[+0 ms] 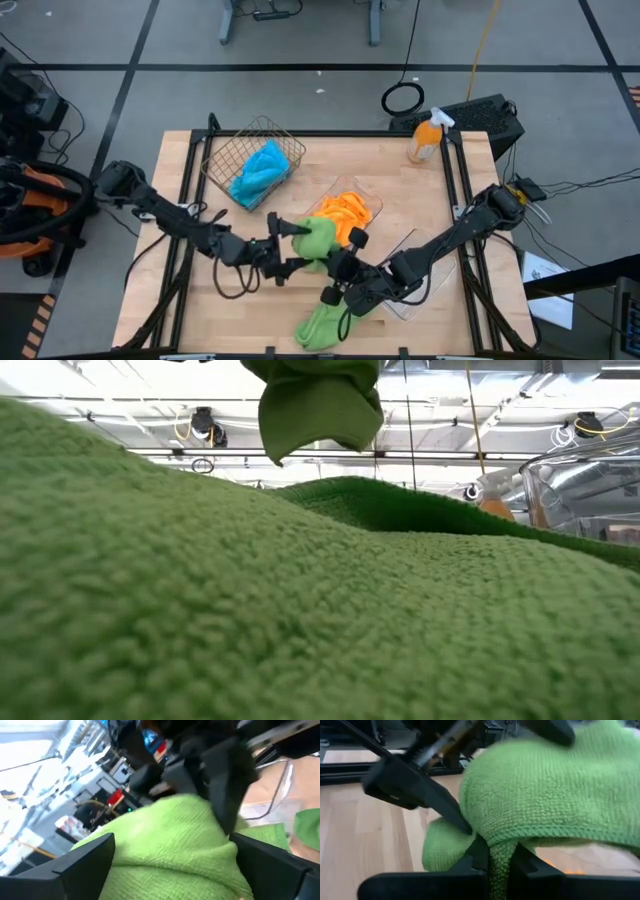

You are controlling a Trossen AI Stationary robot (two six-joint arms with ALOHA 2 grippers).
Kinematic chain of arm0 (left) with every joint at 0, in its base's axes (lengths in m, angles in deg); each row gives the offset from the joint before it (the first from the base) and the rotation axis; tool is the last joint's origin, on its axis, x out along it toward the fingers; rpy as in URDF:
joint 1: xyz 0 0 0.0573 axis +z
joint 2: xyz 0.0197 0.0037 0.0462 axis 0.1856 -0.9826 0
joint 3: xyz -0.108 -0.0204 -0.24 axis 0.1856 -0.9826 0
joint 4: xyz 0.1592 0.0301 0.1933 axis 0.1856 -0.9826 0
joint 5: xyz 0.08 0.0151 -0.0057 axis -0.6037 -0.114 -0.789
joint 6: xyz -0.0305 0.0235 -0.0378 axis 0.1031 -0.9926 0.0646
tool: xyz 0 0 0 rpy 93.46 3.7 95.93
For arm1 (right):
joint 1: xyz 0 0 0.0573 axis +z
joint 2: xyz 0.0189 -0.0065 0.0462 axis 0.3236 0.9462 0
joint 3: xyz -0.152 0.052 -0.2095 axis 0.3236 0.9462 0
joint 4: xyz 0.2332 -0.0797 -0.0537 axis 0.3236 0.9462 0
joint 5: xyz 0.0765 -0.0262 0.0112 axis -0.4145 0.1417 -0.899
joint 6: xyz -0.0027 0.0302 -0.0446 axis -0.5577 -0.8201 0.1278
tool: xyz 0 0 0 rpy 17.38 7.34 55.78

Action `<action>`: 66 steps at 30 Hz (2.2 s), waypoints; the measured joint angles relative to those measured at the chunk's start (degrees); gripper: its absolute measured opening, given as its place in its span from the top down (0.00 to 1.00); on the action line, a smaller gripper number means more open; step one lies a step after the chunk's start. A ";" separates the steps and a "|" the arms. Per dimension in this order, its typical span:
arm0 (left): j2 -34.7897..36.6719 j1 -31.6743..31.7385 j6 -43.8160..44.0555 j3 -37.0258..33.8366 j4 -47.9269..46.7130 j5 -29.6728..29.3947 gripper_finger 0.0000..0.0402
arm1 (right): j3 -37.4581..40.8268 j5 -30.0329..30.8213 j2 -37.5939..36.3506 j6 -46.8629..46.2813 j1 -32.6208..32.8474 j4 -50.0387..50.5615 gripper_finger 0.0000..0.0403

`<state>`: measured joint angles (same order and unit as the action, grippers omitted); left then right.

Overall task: Sort microfiber towel by color & place in baskets
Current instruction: Put the top green towel into the bottom transparent bin

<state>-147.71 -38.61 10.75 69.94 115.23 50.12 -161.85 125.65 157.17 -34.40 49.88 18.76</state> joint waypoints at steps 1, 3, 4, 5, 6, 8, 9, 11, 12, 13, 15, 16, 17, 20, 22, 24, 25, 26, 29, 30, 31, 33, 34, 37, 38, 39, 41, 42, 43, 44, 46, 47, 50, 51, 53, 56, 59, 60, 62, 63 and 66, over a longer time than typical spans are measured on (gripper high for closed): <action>0.00 0.57 1.06 0.00 -0.47 0.55 0.01 | 0.00 0.06 0.00 0.94 0.00 -0.62 0.96; 0.03 1.41 2.99 0.03 -1.87 2.25 0.01 | -0.16 0.00 0.02 2.72 -0.01 -1.17 0.96; 0.04 1.75 4.23 0.04 -2.56 3.27 0.01 | -0.30 -0.02 0.04 3.29 -0.04 -1.50 0.96; 0.04 2.00 5.34 0.04 -3.16 4.36 0.01 | -0.36 -0.01 0.04 3.76 -0.07 -1.90 0.96; 0.04 2.09 6.10 0.04 -3.73 5.56 0.01 | -0.40 0.05 0.04 4.22 -0.06 -2.24 0.96; 0.04 2.09 7.73 0.04 -4.57 7.47 0.01 | -0.44 0.90 0.04 5.51 -0.01 -3.33 0.96; 0.04 2.04 8.49 0.04 -4.78 7.89 0.01 | -0.44 1.16 0.04 6.46 0.05 -4.06 0.96; 0.04 2.02 9.57 0.04 -4.77 8.17 0.01 | -0.44 1.16 0.04 8.00 0.09 -5.60 0.96; 0.04 2.02 10.20 0.04 -4.75 8.16 0.01 | -0.44 1.20 0.04 9.00 0.07 -6.41 0.96; 0.04 2.07 10.84 0.04 -4.77 8.16 0.01 | -0.44 1.26 0.04 10.07 0.11 -7.40 0.96; 0.04 2.18 11.53 0.04 -4.77 8.15 0.01 | -0.44 1.30 0.04 12.47 0.20 -9.57 0.96; 0.04 2.18 11.54 0.04 -4.73 8.26 0.02 | -0.44 1.31 0.04 13.61 0.22 -10.64 0.96; 0.04 2.18 11.56 0.04 -4.74 8.49 0.03 | -0.48 1.30 0.04 14.35 0.31 -11.34 0.96; 0.04 2.16 11.60 0.04 -4.75 9.79 0.09 | -0.50 1.20 0.04 15.92 0.39 -11.70 0.96; 0.04 2.15 11.63 0.04 -4.76 10.23 0.16 | -0.50 0.98 0.04 16.42 0.42 -11.69 0.96; 0.04 2.18 11.65 0.04 -4.75 10.25 0.25 | -0.50 1.00 0.04 16.90 0.63 -11.68 0.96; 0.04 2.18 11.67 0.04 -4.75 10.23 0.30 | -0.50 1.02 0.04 17.07 0.64 -11.66 0.95; 0.04 2.16 11.69 0.04 -4.77 10.15 0.35 | -0.50 1.16 0.04 17.13 0.81 -11.69 0.94; 0.04 2.13 11.71 0.04 -4.75 9.81 0.52 | -0.50 1.09 0.00 15.25 1.25 -11.90 0.89; 0.04 2.13 11.71 0.04 -4.79 9.79 0.57 | -0.50 0.34 -0.04 14.71 1.40 -11.89 0.86; 0.04 1.97 11.69 0.04 -4.91 9.77 0.63 | -0.50 -0.62 -0.08 13.88 1.41 -11.81 0.83; 0.21 1.40 11.66 0.04 -5.27 9.55 0.76 | -0.55 -2.85 -0.25 11.62 1.68 -11.36 0.75; 0.41 1.06 11.65 0.04 -5.43 9.49 0.83 | -0.55 -3.34 -0.45 10.92 1.95 -10.80 0.71; 1.24 0.39 11.47 0.04 -6.34 9.18 0.92 | -0.66 -2.93 -0.95 9.43 3.03 -7.62 0.57; 1.68 0.13 11.53 0.04 -7.04 8.41 0.92 | -0.64 -2.87 -1.20 8.79 3.46 -6.23 0.53; 1.98 0.00 11.54 0.04 -7.19 7.57 0.92 | -0.62 -2.93 -1.57 7.59 3.81 -4.95 0.49; 2.75 -0.11 11.46 0.07 -8.02 5.36 0.90 | -0.61 -3.01 -2.58 4.29 4.70 -2.48 0.42; 3.10 -0.13 11.46 0.07 -8.94 4.62 0.88 | -0.61 -2.98 -3.09 2.30 5.17 -1.18 0.40; 3.42 -0.20 11.49 0.07 -9.63 4.32 0.87 | -0.61 -2.86 -3.63 0.33 5.68 0.12 0.37; 3.77 -0.18 11.54 0.07 -10.36 4.17 0.87 | -0.61 -2.77 -3.94 -1.58 6.17 1.56 0.35; 4.42 -0.27 11.60 0.07 -11.25 4.19 0.87 | -0.61 -1.29 -4.00 -4.34 7.03 3.73 0.31; 4.59 -0.31 11.60 0.07 -11.52 4.24 0.88 | -0.59 0.69 -3.92 -4.95 7.53 4.80 0.30; 4.60 -0.25 11.69 0.07 -11.85 4.59 0.89 | -0.52 7.35 -3.88 -5.48 8.24 5.82 0.25; 4.59 -0.23 11.69 0.07 -11.86 5.10 0.89 | -0.52 8.95 -3.91 -5.51 8.23 5.58 0.23; 4.61 -0.25 11.71 0.07 -11.86 6.47 0.88 | -0.52 10.33 -3.91 -4.95 7.66 4.72 0.19; 4.59 -0.27 11.71 0.07 -12.14 6.97 0.88 | -0.52 9.95 -3.91 -3.10 5.87 1.96 0.12; 4.59 -0.23 11.71 0.07 -12.10 6.95 0.88 | -0.52 6.51 -3.91 -0.01 3.86 -0.70 0.06; 4.59 -0.23 11.71 0.07 -12.15 6.96 0.88 | -0.52 4.48 -3.91 0.46 3.14 -1.23 0.04; 4.59 -0.22 11.73 0.07 -12.24 7.00 0.88 | -0.52 0.98 -3.91 0.90 1.69 -1.81 0.02; 4.59 -0.18 11.73 0.07 -12.47 7.04 0.88 | -0.52 -0.20 -3.91 1.19 1.11 -1.85 0.01; 4.59 -0.08 11.76 0.07 -12.98 7.01 0.88 | -0.52 -2.24 -3.89 3.83 -0.37 -2.66 0.01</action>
<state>-143.12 -38.69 22.50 70.01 102.25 57.14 -162.37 123.42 153.28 -30.57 49.51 16.11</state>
